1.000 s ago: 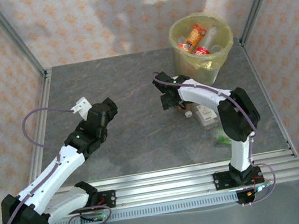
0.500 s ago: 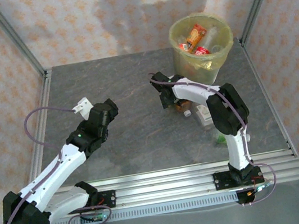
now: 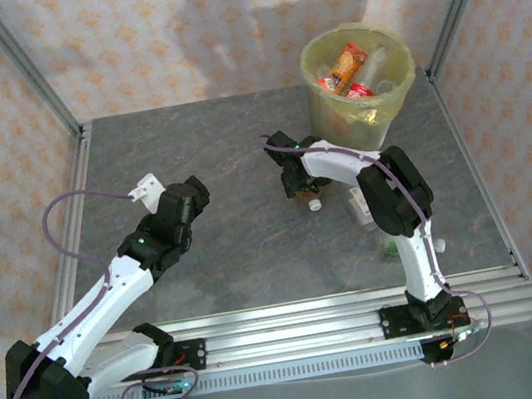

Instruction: Put the plastic bottles in the bin

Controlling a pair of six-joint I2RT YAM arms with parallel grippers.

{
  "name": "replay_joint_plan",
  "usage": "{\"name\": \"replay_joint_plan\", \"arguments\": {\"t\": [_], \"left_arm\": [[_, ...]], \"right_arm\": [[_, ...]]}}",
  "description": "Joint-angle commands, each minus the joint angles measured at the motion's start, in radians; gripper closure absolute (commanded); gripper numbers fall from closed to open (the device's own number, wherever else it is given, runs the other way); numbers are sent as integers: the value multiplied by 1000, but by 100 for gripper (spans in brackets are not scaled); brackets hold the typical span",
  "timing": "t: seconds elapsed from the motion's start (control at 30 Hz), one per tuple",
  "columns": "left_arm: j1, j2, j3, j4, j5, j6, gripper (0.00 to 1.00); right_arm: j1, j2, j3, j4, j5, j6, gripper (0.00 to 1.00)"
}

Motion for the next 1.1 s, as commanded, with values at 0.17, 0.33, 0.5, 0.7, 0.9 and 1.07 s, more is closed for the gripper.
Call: {"name": "replay_joint_plan", "arguments": {"t": [0.17, 0.33, 0.5, 0.7, 0.9, 1.07], "left_arm": [[8, -10, -8, -31, -51, 3, 0], [7, -22, -10, -37, -66, 3, 0], [7, -31, -14, -30, -69, 10, 0], [7, -30, -15, -22, -59, 9, 0], [8, -19, -7, -9, -41, 7, 0], [8, -15, -4, -8, -31, 6, 0]], "right_arm": [[21, -37, 24, 41, -109, -16, 49], [74, -134, 45, 14, -75, -26, 51], [100, -265, 110, -33, -93, -48, 52], [93, -364, 252, -108, -6, -105, 52], [19, -345, 467, -198, 87, -156, 52], [-52, -282, 653, -240, 156, -195, 53]]}}
